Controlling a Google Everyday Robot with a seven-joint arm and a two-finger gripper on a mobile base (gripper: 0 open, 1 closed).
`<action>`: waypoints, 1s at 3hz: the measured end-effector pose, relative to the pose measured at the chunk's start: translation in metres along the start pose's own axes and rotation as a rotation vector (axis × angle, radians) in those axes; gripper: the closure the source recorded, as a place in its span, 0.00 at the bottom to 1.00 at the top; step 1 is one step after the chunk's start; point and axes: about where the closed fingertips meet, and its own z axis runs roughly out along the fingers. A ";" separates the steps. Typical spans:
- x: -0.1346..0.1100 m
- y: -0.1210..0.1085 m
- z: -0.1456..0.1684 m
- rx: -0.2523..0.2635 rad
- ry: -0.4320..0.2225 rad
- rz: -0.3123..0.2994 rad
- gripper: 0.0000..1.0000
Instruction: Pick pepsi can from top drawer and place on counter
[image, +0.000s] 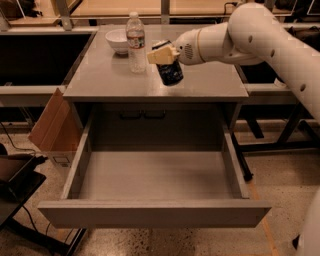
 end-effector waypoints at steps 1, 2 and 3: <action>-0.006 -0.043 -0.001 0.085 -0.087 0.022 1.00; 0.016 -0.087 -0.006 0.154 -0.194 0.038 1.00; 0.047 -0.113 -0.018 0.171 -0.294 0.021 1.00</action>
Offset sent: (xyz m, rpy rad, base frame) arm 0.0819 -0.0814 -0.0352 0.1824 -0.3927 -0.1703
